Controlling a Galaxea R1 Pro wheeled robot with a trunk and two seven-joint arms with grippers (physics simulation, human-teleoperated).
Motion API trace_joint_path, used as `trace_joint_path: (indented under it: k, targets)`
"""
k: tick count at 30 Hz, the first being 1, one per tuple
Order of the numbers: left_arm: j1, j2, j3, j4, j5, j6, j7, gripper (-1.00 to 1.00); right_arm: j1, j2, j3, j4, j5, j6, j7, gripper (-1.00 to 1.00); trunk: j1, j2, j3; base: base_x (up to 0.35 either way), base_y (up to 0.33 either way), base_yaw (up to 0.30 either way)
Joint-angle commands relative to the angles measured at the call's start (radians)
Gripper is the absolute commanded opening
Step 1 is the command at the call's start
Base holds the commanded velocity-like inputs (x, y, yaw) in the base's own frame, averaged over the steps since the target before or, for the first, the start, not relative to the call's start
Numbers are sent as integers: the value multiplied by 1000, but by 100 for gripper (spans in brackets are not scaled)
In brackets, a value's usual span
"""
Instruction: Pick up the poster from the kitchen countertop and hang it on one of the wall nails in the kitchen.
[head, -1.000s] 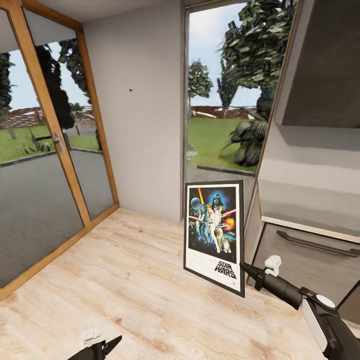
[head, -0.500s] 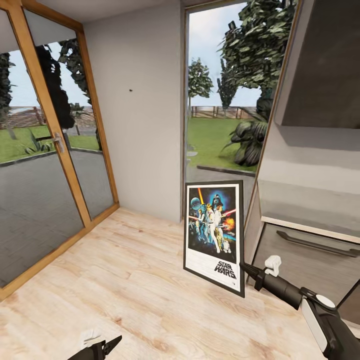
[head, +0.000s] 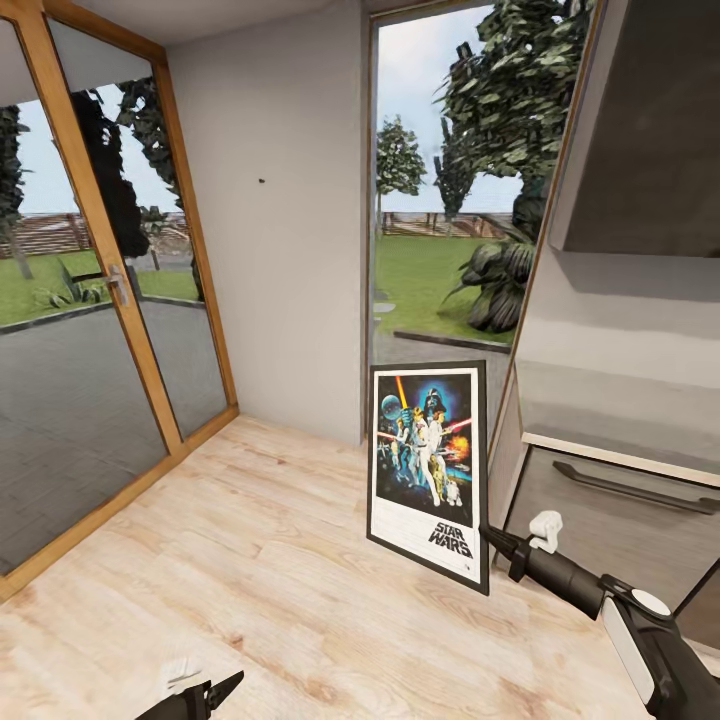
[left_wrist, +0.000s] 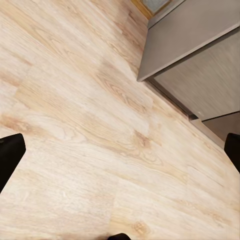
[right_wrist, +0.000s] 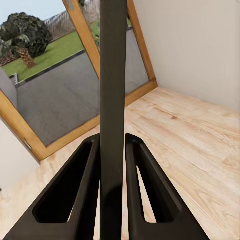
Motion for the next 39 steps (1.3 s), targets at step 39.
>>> trace_joint_path:
  k: [39]
  targets:
    - [-1, 0, -8, 0, 5, -5, -1, 100, 0, 1, -1, 0, -10, 13, 6, -100, 1, -2, -2, 278, 122, 0]
